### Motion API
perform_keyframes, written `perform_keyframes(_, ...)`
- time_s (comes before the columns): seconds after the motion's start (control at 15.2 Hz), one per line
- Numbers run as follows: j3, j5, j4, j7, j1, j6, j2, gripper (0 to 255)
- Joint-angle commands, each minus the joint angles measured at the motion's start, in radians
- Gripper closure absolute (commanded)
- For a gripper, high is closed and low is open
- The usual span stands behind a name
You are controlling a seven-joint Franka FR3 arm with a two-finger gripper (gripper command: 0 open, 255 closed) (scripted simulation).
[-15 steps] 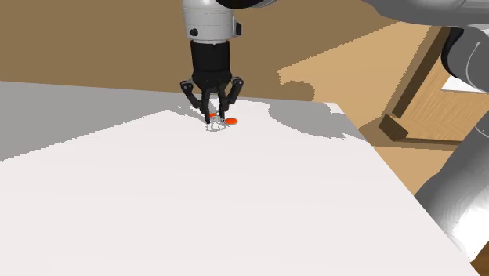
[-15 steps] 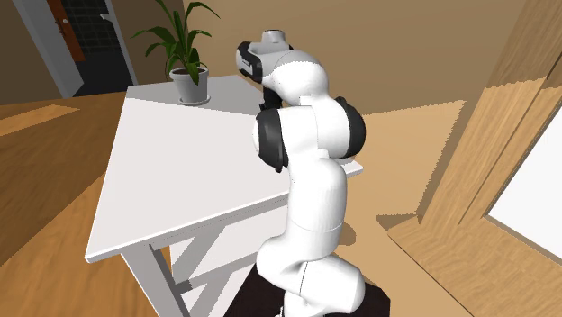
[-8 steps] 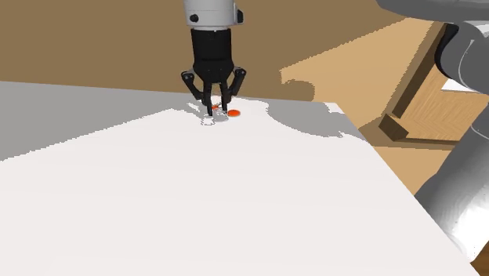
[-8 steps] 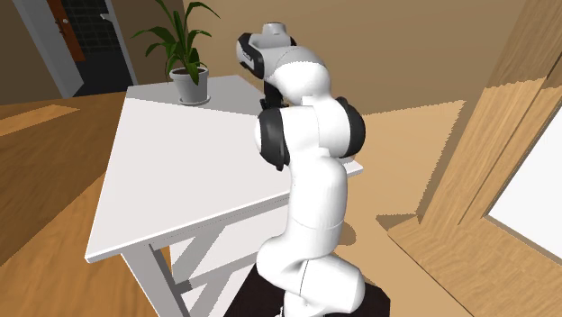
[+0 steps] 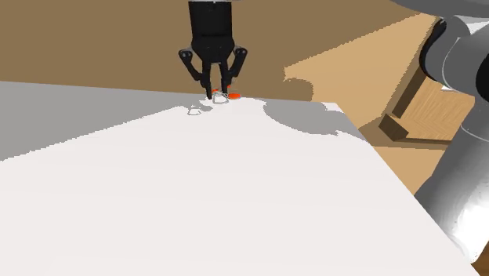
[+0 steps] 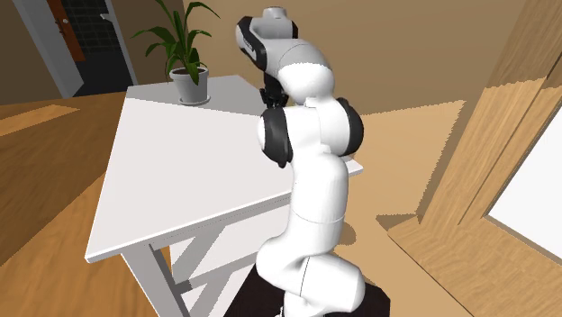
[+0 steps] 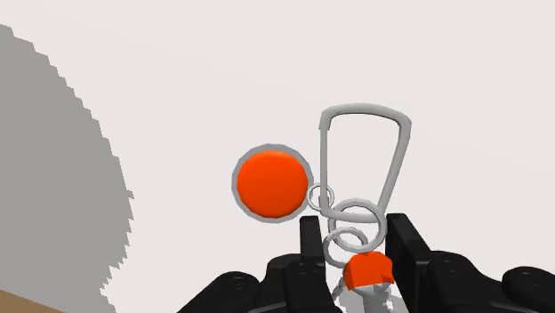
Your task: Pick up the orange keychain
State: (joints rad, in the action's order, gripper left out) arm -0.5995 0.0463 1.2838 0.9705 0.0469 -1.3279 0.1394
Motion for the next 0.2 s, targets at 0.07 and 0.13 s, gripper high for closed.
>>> perform_keyframes(0.07,-0.004,0.01,-0.053,0.009,0.01,0.038,0.018,255)
perform_keyframes(0.13,-0.004,0.01,-0.052,0.009,0.01,0.038,0.018,255)
